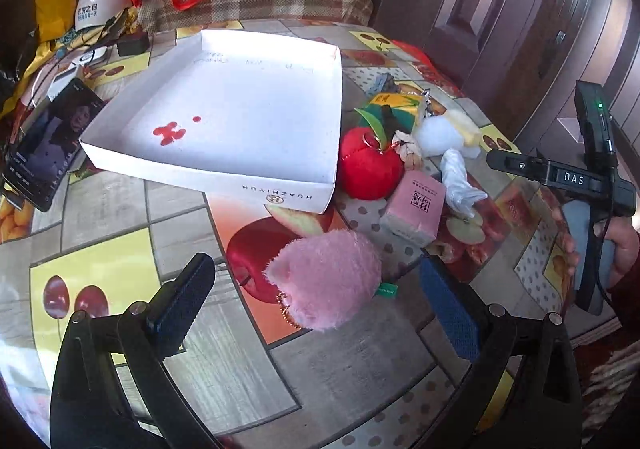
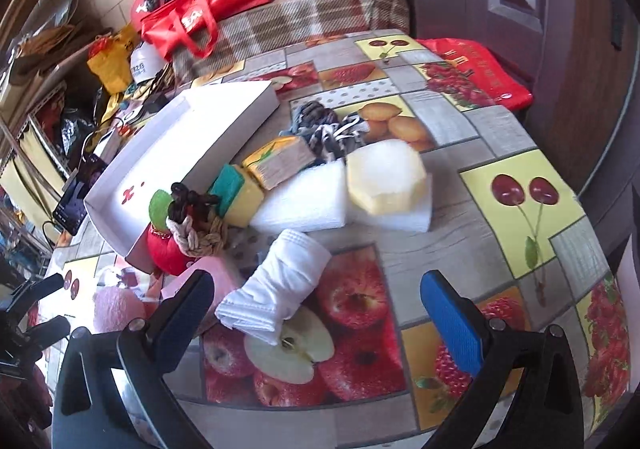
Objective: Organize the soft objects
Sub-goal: 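Grasp the pink fluffy ball with left tool while right tool grasps folded white cloth, then lift the pink ball with the left tool while the right tool lifts the white cloth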
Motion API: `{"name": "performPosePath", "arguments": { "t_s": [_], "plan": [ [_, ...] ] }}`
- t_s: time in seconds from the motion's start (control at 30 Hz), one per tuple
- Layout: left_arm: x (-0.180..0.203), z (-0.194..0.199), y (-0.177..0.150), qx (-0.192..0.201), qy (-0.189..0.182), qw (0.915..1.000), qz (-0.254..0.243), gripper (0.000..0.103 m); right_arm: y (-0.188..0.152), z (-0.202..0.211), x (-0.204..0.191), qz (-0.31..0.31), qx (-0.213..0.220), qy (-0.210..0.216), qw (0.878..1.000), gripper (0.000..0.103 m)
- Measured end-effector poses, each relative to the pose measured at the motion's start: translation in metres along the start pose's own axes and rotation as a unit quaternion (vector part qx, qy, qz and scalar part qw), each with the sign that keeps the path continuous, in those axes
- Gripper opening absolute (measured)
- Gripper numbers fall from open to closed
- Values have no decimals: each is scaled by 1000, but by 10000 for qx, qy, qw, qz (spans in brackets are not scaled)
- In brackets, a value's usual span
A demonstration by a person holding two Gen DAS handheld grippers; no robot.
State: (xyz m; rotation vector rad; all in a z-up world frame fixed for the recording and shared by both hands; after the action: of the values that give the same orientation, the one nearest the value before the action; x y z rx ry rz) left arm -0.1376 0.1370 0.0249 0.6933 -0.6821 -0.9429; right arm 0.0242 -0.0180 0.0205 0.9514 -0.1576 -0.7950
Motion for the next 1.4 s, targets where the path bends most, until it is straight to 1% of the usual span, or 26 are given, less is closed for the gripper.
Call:
{"name": "performPosePath", "arguments": {
  "t_s": [0.03,0.07,0.1,0.13,0.2,0.23,0.27,0.3,0.33,0.37,0.4,0.43,0.47,0.5,0.6,0.67,0.8,0.87,0.93,1.0,1.07,1.13,1.2,1.3,1.37,1.4],
  "plan": [
    [2,-7,0,-85,13,10000,42,103,1,-6,-4,-9,-37,36,10000,103],
    [4,-14,0,-119,19,9999,30,103,3,-12,-8,-8,-79,74,9999,99],
    [7,-19,1,-131,7,9999,-39,103,3,-18,-12,-17,-166,105,9998,91],
    [11,-24,1,-162,7,9998,-145,103,3,-25,-15,-45,-271,130,9995,88],
    [19,-35,-1,-304,24,9988,-381,103,-2,-38,-16,-134,-509,110,9986,75],
    [22,-39,-2,-354,80,9981,-507,102,-5,-43,-16,-188,-603,83,9980,72],
    [24,-42,-4,-385,121,9974,-592,102,-8,-47,-14,-258,-678,53,9974,66],
    [25,-45,-6,-417,118,9972,-614,102,-11,-50,-13,-331,-746,32,9967,59],
    [25,-47,-8,-457,109,9972,-590,102,-15,-52,-12,-387,-819,33,9959,54],
    [24,-50,-12,-505,104,9970,-570,98,-19,-54,-12,-414,-896,46,9951,43],
    [24,-54,-16,-592,118,9965,-586,91,-22,-54,-12,-406,-924,72,9949,41],
    [24,-57,-21,-689,170,9953,-654,87,-23,-52,-12,-360,-850,81,9957,40],
    [24,-59,-26,-724,202,9944,-741,76,-23,-50,-13,-351,-839,136,9958,39],
    [25,-58,-26,-619,182,9942,-862,70,-23,-49,-12,-408,-836,217,9954,38],
    [25,-54,-27,-568,-5,9954,-766,67,-20,-42,-4,-613,-776,253,9948,37],
    [24,-50,-26,-506,-8,9966,-653,66,-17,-33,2,-704,-663,222,9951,37],
    [22,-34,-18,-286,51,9983,-509,66,-3,-11,8,-664,-289,196,9972,37],
    [18,-22,-5,-64,134,9988,-465,66,10,3,8,-624,-40,210,9978,37],
    [12,-5,17,245,275,9986,-389,66,28,17,6,-559,304,238,9977,37],
    [3,19,48,701,478,9959,-305,66,52,35,2,-486,703,283,9959,37],
    [-7,49,87,1232,675,9900,-162,66,79,55,-6,-420,1156,358,9918,37],
    [-20,88,127,1776,818,9807,15,66,108,79,-14,-345,1620,477,9850,37],
    [-29,130,168,2289,957,9687,88,66,137,102,-25,-235,2081,600,9760,37],
    [-31,191,222,2979,1196,9470,-108,66,177,136,-43,-71,2660,823,9604,37],
    [-25,224,255,3333,1287,9335,-306,66,203,159,-55,19,3055,971,9472,37],
    [-21,239,270,3453,1289,9286,-420,66,217,171,-61,60,3256,1039,9398,37]
  ]
}}
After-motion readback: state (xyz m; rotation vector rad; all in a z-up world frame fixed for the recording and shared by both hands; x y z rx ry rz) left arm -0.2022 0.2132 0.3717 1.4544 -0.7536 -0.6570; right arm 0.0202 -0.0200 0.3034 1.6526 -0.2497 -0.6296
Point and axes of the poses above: each gripper's, at about its wrist camera, not at the fingertips, and z roughly against the way its jaws point, x to its right, y to its top, the point moved 4 cm from there along -z, roughly the way its jaws point, and after that the axes turned 14 degrees about x, right-handed, at the moved point
